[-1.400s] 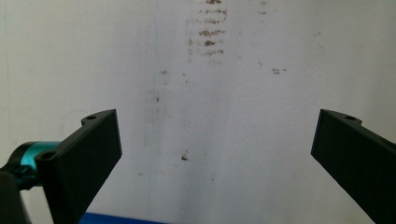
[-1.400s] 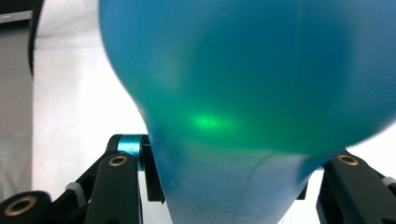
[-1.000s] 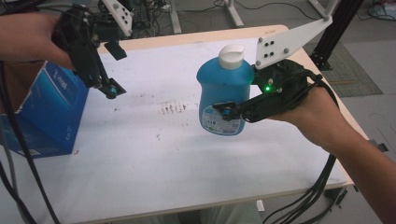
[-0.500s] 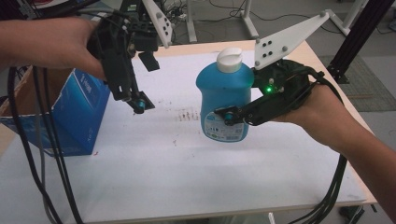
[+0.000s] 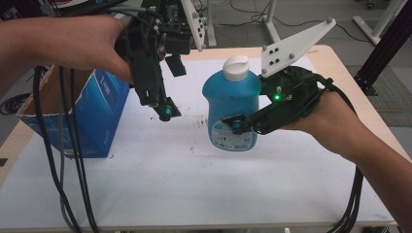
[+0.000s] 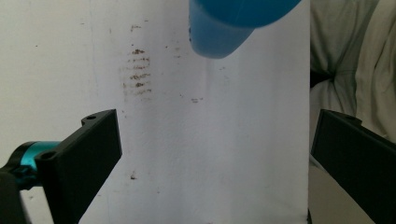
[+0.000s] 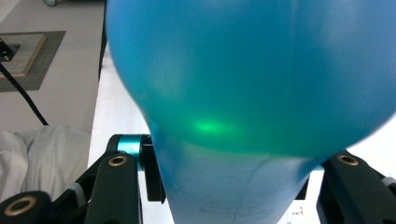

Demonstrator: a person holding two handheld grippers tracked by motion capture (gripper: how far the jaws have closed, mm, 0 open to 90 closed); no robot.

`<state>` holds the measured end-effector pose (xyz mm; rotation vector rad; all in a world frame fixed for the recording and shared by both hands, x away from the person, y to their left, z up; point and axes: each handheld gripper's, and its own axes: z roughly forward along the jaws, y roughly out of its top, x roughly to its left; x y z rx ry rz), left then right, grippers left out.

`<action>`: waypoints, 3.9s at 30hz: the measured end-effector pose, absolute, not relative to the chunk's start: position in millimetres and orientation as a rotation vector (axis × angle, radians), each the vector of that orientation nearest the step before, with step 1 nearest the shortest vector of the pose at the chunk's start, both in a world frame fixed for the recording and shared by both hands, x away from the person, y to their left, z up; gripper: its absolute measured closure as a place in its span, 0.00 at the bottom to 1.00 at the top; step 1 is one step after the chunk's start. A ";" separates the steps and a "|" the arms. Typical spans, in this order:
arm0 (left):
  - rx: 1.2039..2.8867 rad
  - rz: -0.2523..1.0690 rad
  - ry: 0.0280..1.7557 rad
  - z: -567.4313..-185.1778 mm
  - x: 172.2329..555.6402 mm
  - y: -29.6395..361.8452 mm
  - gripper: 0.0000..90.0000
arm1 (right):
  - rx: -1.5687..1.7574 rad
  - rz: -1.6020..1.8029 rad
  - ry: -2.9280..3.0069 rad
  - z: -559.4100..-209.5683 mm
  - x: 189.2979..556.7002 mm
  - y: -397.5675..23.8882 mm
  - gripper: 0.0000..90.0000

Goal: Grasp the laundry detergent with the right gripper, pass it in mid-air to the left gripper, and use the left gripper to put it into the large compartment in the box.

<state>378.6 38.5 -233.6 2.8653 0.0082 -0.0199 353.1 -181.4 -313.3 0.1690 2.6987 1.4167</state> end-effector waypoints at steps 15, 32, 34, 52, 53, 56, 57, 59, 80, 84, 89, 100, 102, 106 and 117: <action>2.867 -0.051 0.005 -229.6 374.9 27.6 0.02 | 0.100 1.428 2.717 -312.6 359.9 -158.2 0.51; 2.855 -0.074 0.017 -230.2 375.2 18.2 0.02 | 0.056 1.429 2.743 -316.3 361.4 -135.6 0.51; 2.850 -0.076 0.019 -229.7 375.5 17.8 0.02 | 0.054 1.426 2.747 -316.7 361.8 -134.0 0.51; 2.848 -0.097 -0.001 -229.9 375.9 15.5 0.13 | 0.035 1.436 2.751 -314.1 361.2 -125.2 0.51; 2.847 -0.098 -0.002 -230.0 375.9 15.4 0.14 | 0.034 1.434 2.751 -314.3 361.1 -125.0 0.51; 2.847 -0.100 -0.011 -229.9 376.0 14.9 0.16 | 0.035 1.431 2.755 -314.4 360.5 -124.6 0.51; 2.848 -0.102 -0.015 -229.8 376.0 14.7 0.18 | 0.033 1.431 2.755 -314.4 360.4 -124.5 0.51; 2.845 -0.102 -0.016 -229.8 375.6 14.6 0.19 | 0.037 1.430 2.754 -314.3 360.1 -124.5 0.51; 2.834 -0.134 -0.081 -229.2 373.0 15.0 0.40 | 0.022 1.446 2.758 -315.9 359.0 -121.0 0.51; 2.837 -0.138 -0.089 -229.3 372.5 15.0 0.42 | 0.032 1.443 2.768 -316.1 358.1 -121.4 0.51; 2.843 -0.138 -0.092 -229.7 372.1 14.9 0.42 | 0.016 1.450 2.760 -317.0 358.6 -120.4 0.51; 2.856 -0.112 -0.054 -218.8 368.7 14.5 0.42 | 0.027 1.502 2.739 -313.8 358.1 -121.2 0.46; 2.860 -0.095 -0.052 -214.0 368.2 15.5 0.42 | 0.047 1.506 2.737 -312.3 358.1 -121.1 0.35; 2.876 -0.088 -0.029 -205.0 368.7 20.7 0.42 | 0.087 1.485 2.758 -309.2 358.6 -122.8 0.24; 2.900 -0.061 0.148 -186.4 376.5 44.7 0.42 | 0.306 1.387 2.750 -296.7 365.5 -150.1 0.12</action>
